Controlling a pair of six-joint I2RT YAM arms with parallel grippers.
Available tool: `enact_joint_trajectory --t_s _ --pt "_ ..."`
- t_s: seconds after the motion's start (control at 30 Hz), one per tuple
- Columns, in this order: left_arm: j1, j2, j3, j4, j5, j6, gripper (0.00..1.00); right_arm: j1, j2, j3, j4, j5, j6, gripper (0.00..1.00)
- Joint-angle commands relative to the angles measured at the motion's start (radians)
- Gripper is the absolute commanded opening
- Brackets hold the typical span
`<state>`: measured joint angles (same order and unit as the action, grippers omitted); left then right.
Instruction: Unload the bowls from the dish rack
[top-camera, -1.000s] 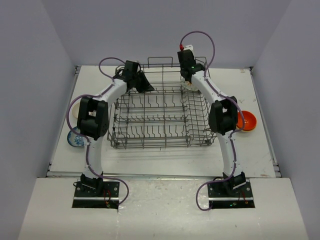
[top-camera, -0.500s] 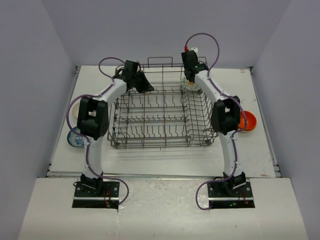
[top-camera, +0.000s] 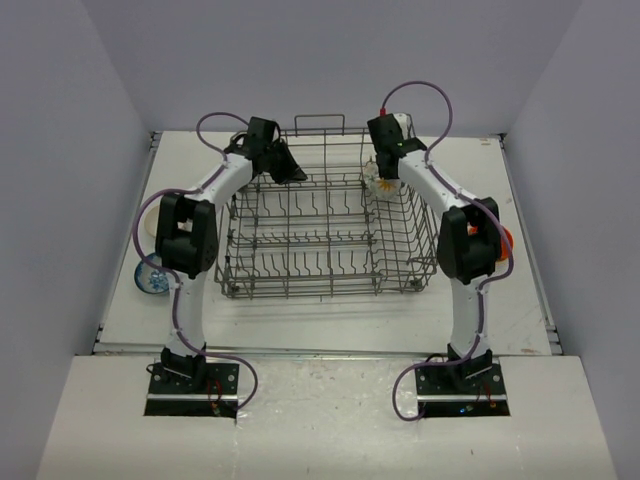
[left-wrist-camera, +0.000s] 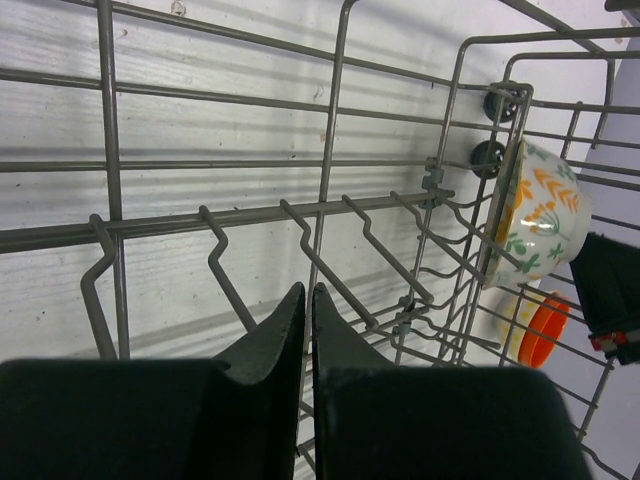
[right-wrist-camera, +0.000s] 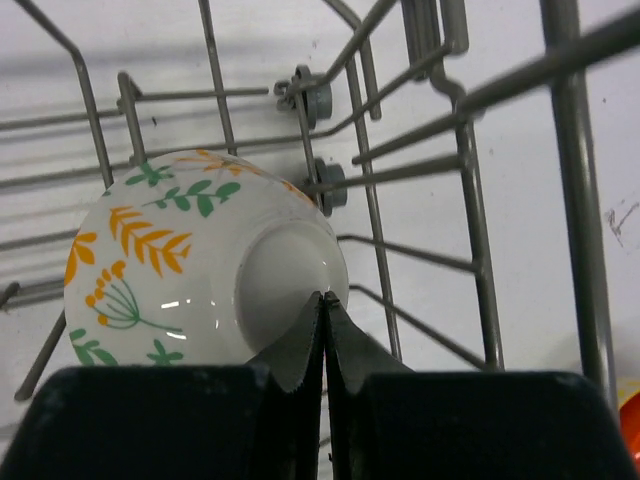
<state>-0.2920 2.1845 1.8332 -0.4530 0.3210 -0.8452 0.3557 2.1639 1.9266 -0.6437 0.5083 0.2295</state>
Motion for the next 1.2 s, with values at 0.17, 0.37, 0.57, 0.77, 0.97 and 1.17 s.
enact_joint_trajectory --t_s 0.17,0.37,0.57,0.77,0.97,1.17 --pt "0.019 0.04 0.083 -0.059 0.018 0.023 0.07 0.075 -0.153 -0.109 -0.137 -0.082 0.145 0.0" --pt "0.024 0.008 0.081 -0.004 0.045 0.066 0.27 0.091 -0.263 -0.245 -0.123 -0.08 0.168 0.0" --pt "0.001 -0.081 0.064 0.097 0.096 0.083 0.53 0.089 -0.274 -0.288 -0.103 -0.062 0.142 0.0" --pt "-0.056 -0.14 0.034 0.077 0.168 0.069 0.51 0.089 -0.227 -0.248 -0.113 -0.093 0.149 0.0" --pt "-0.102 -0.213 -0.046 0.034 0.237 0.029 0.48 0.091 -0.252 -0.294 -0.106 -0.113 0.16 0.0" --pt "-0.154 -0.23 -0.106 0.03 0.248 0.006 0.49 0.089 -0.295 -0.374 -0.076 -0.119 0.142 0.0"
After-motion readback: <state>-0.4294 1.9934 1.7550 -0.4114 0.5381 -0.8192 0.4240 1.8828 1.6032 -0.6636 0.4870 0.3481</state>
